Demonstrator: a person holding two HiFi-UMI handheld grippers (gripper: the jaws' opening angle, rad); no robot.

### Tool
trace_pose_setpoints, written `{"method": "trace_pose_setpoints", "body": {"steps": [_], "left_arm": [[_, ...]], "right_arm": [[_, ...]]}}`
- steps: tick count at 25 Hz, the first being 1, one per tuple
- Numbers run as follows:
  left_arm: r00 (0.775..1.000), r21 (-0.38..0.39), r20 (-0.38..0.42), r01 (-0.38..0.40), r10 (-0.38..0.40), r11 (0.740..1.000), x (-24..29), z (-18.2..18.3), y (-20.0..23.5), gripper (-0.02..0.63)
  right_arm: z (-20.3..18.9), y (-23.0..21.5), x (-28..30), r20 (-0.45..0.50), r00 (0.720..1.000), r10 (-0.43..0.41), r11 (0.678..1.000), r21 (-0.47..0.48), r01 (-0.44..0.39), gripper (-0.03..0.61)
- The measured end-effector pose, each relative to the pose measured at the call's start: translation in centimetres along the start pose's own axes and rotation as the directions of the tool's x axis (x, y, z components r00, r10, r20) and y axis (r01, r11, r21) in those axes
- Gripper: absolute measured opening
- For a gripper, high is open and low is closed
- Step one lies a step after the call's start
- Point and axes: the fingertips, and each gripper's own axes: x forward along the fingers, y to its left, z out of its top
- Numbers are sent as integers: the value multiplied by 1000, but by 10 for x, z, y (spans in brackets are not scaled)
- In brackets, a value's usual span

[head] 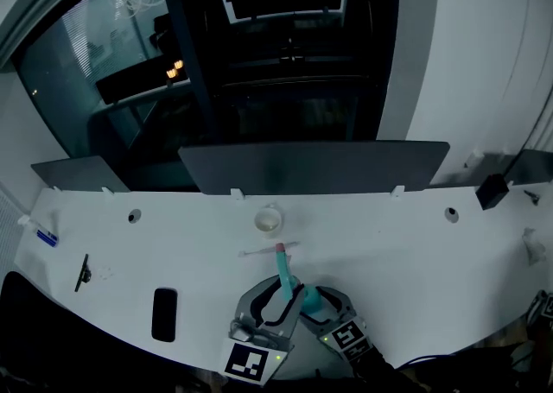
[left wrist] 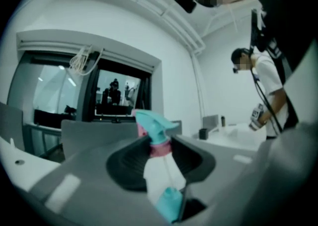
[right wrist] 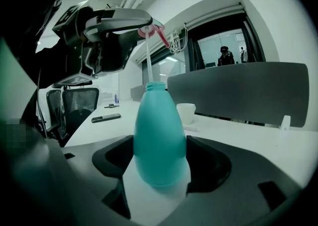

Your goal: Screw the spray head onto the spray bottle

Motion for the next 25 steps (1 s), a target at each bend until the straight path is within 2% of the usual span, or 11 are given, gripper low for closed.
{"method": "trace_pose_setpoints", "body": {"steps": [7,10,14,17,25], "left_arm": [[987,85,-159,40,-26,996,15,-73,-22,137],[979,127,-203,54,-27,990,17,-94,-28,137],[976,112,-217,37,-12,993,15,-105,-25,137],[974,141,-228,42,-9,989,12,-114,-28,137],[980,149,-199,20,10,989,8,-116,-25,140]], "right_arm": [[-1,4,4,22,999,30,999,14,-30,341],[-2,7,5,27,999,40,999,10,-40,341],[-6,9,6,19,999,50,999,0,-50,341],[-9,9,8,34,998,58,998,-15,-58,341],[-11,13,9,33,996,81,997,-23,-80,341]]}}
